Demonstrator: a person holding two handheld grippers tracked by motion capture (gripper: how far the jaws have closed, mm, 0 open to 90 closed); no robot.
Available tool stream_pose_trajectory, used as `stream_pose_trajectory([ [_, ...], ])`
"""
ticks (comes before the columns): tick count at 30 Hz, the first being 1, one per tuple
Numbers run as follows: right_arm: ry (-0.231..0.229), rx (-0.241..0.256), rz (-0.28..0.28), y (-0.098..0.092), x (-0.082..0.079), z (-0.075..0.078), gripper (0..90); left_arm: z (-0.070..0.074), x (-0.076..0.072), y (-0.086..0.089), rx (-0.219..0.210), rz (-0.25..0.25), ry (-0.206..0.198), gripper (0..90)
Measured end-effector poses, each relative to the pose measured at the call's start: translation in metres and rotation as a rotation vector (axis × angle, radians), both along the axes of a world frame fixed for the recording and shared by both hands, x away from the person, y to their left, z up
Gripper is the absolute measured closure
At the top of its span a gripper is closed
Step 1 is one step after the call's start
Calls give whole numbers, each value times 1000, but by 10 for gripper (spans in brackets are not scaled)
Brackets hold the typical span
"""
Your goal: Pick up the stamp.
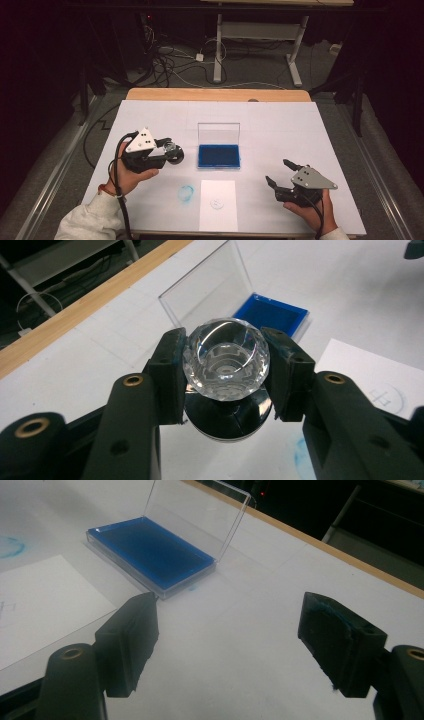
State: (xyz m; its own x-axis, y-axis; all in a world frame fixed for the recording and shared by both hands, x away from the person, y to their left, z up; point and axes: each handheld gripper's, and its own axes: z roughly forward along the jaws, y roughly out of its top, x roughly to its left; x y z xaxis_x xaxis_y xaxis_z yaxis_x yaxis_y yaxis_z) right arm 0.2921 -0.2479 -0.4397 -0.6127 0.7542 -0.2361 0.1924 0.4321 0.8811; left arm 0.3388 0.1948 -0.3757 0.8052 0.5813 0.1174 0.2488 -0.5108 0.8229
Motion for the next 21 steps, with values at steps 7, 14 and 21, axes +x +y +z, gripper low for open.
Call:
stream_pose_trajectory([
  [7,1,-1,8,1,-1,0,249,-1,-13,-6,-4,-35,-4,547],
  [14,-2,0,14,2,-2,1,249,0,-23,-14,-6,-73,-9,547],
  [21,-4,-9,30,4,-4,1,249,1,-28,-20,-10,-106,-4,547],
])
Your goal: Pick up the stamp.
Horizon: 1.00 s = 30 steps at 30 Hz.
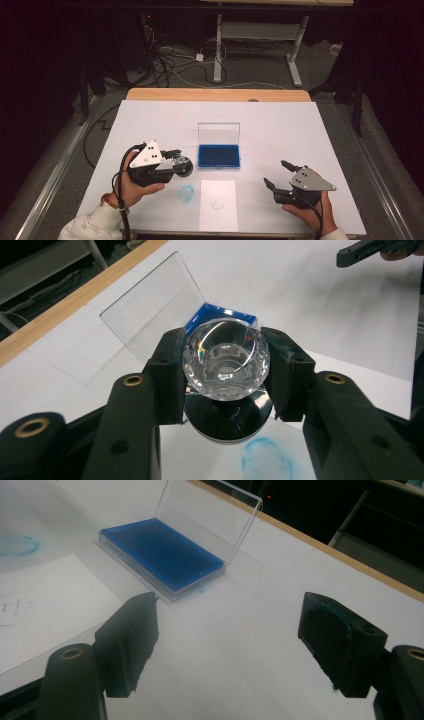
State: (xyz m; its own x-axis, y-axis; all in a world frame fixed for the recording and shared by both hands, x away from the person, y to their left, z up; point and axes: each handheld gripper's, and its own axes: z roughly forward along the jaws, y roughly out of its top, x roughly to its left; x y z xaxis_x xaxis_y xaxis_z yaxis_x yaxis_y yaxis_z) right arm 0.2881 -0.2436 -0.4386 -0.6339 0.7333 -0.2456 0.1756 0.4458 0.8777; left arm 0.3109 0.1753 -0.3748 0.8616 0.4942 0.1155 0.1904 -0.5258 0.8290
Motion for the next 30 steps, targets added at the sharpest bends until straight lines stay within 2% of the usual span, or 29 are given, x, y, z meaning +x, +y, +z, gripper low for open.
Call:
stream_pose_trajectory([
  [4,6,-1,5,1,0,-1,249,-1,-1,-4,11,-10,-8,547],
  [30,24,-19,47,10,0,-4,247,-13,-8,-38,61,-117,23,547],
])
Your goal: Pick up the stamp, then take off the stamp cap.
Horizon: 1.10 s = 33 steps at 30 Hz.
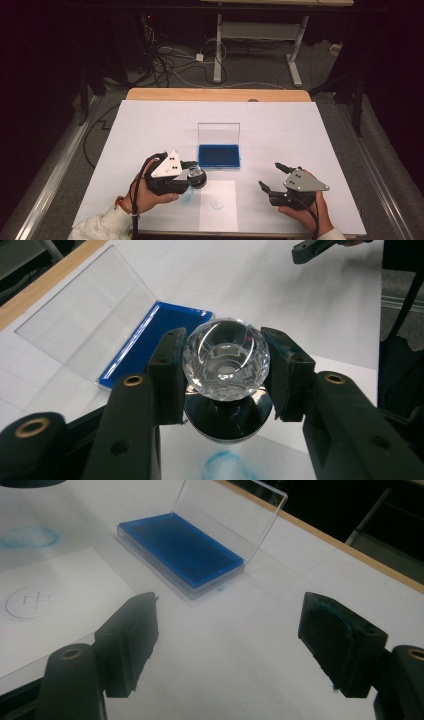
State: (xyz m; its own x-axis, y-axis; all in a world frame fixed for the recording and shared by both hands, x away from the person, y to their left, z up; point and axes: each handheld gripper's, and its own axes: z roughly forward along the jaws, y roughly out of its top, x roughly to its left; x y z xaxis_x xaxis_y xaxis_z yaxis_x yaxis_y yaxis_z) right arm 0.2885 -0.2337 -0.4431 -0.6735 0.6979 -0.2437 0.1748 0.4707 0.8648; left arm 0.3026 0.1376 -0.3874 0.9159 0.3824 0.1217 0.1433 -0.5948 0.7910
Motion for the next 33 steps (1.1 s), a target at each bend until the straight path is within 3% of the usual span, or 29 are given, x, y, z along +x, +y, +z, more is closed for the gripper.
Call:
stream_pose_trajectory([
  [8,3,-10,21,5,1,-1,240,0,-1,-7,-7,-19,5,547],
  [15,12,-16,30,14,5,-3,224,5,7,-14,-20,-37,8,547],
  [18,32,7,58,22,7,-3,211,9,16,-19,-47,-34,16,547],
  [24,74,47,101,39,12,1,189,16,25,-30,-70,-36,6,547],
  [29,104,17,185,70,21,2,249,20,33,-45,-94,-47,7,547],
  [33,105,-2,174,88,27,0,240,21,36,-51,-99,-58,9,547],
])
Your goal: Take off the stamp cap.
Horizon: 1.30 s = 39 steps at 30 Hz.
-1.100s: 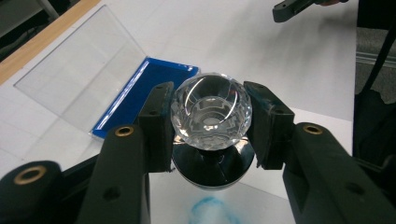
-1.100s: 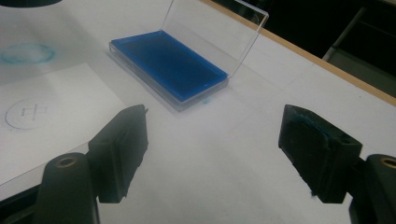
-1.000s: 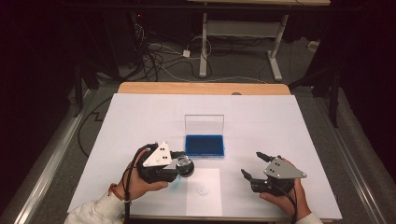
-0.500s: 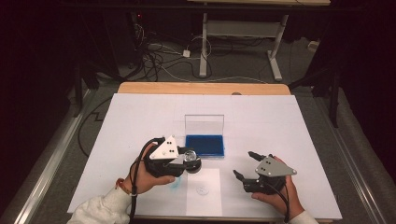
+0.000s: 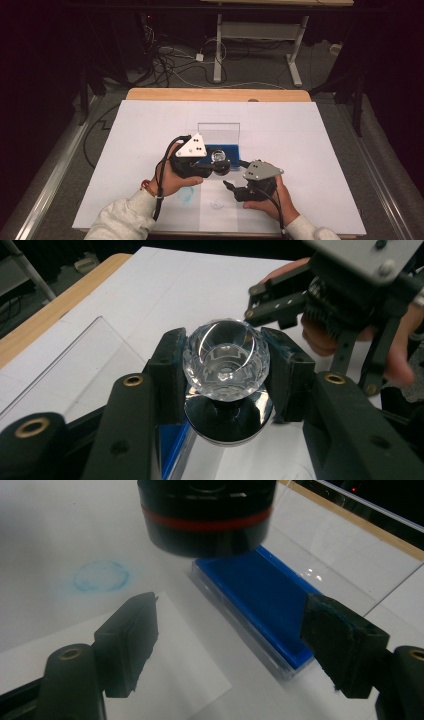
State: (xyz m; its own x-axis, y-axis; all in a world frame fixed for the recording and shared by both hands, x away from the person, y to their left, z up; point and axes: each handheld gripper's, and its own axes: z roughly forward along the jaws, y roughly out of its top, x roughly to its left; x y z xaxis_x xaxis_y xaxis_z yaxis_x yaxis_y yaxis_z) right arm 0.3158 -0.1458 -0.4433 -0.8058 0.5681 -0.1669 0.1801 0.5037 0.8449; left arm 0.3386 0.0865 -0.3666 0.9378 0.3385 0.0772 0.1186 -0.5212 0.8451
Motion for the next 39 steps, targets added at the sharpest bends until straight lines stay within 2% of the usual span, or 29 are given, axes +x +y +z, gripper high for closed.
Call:
stream_pose_trajectory([
  [4,-2,32,-21,9,6,1,233,1,2,-1,-10,-4,6,546],
  [8,-10,75,-6,15,8,5,242,1,3,-2,-13,-3,5,546],
  [15,-27,101,8,25,8,5,340,0,3,-2,-15,-5,7,546],
  [17,-37,88,12,26,7,5,368,-1,2,-3,-17,-8,9,546],
  [20,-46,95,7,25,6,6,372,-2,2,-3,-12,-8,9,546],
  [31,-39,81,21,23,5,4,390,-5,3,-2,-14,-16,23,546],
  [38,-26,17,36,23,3,8,393,-8,2,-1,-18,-19,38,546],
  [39,-32,7,39,22,3,8,394,-8,2,-1,-30,-13,50,546],
])
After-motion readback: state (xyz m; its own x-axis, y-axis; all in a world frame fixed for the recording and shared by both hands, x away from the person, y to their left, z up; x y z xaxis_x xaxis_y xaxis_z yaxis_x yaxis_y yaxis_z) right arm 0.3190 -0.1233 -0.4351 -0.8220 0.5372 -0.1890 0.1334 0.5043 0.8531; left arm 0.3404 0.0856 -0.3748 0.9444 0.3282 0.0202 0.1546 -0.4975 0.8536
